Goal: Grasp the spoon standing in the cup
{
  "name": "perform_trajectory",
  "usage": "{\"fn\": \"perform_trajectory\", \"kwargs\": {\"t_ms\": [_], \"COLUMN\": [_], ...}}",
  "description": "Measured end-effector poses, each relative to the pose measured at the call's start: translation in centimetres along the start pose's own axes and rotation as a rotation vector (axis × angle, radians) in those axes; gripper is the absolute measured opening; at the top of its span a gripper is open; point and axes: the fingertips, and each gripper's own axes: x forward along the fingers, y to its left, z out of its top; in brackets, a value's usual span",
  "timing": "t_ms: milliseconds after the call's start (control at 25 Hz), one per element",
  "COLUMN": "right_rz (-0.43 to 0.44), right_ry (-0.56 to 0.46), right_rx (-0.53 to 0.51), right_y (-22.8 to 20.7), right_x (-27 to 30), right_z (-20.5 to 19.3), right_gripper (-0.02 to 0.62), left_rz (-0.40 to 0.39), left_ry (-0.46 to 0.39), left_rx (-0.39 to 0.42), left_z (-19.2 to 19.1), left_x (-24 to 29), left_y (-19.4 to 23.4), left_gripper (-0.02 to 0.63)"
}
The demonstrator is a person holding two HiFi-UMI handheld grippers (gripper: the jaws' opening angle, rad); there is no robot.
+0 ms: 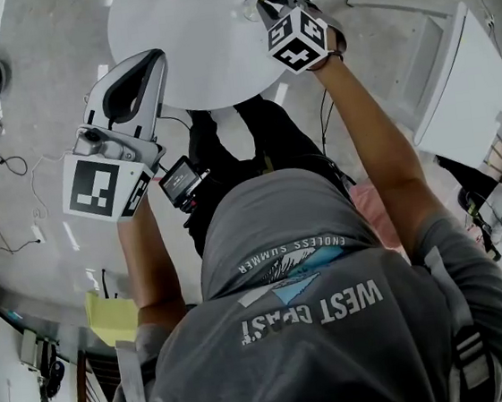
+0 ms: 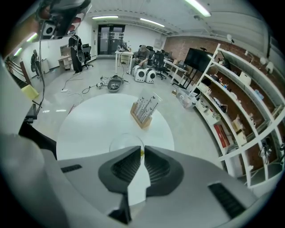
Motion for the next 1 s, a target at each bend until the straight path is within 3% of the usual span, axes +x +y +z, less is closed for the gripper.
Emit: {"fn": "perform_trajectory", "kwargs": {"t_ms": [1000], "right_rz": [-0.052], "right_ry": [0.038], "right_rx": [-0.098], "right_y": [0.47], "right_x": [-0.16], "right_z": [-0.8], "right_gripper": [0.023], "left_rz": [-0.013], "left_ry": [-0.006], "left_rx": [0.003], "left_z": [0.21], "left_x": [0.16], "left_y": [0.18], "left_gripper": [0.005]}}
